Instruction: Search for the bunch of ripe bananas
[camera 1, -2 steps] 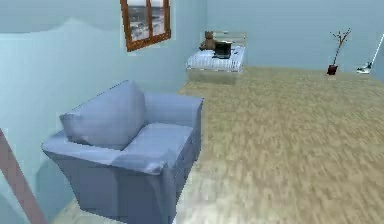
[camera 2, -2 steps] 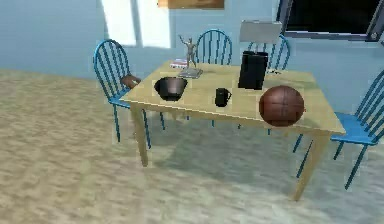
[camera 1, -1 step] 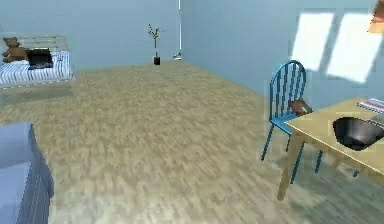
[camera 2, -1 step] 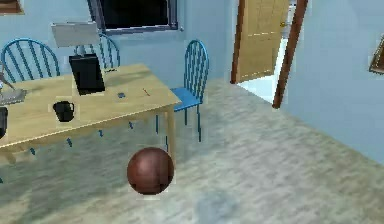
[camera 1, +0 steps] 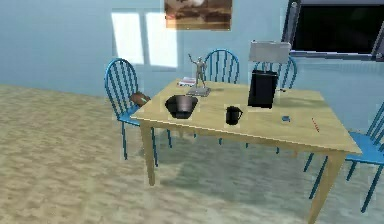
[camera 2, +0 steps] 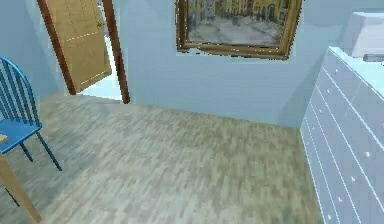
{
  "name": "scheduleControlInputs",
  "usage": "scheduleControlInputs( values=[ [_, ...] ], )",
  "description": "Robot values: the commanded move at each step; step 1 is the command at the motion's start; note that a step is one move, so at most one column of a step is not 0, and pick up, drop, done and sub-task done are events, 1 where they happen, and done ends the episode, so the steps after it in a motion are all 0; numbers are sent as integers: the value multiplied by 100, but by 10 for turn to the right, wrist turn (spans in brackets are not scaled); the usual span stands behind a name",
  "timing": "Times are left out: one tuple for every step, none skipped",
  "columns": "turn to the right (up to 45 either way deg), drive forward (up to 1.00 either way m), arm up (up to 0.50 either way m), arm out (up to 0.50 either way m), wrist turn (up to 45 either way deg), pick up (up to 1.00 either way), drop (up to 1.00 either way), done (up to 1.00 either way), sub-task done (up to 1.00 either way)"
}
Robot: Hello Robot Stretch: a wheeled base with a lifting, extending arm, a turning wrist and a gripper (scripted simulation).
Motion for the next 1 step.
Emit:
scheduleControlInputs(
  values=[
    [150,0,0,0,0,0,0,0,0]
  ],
)
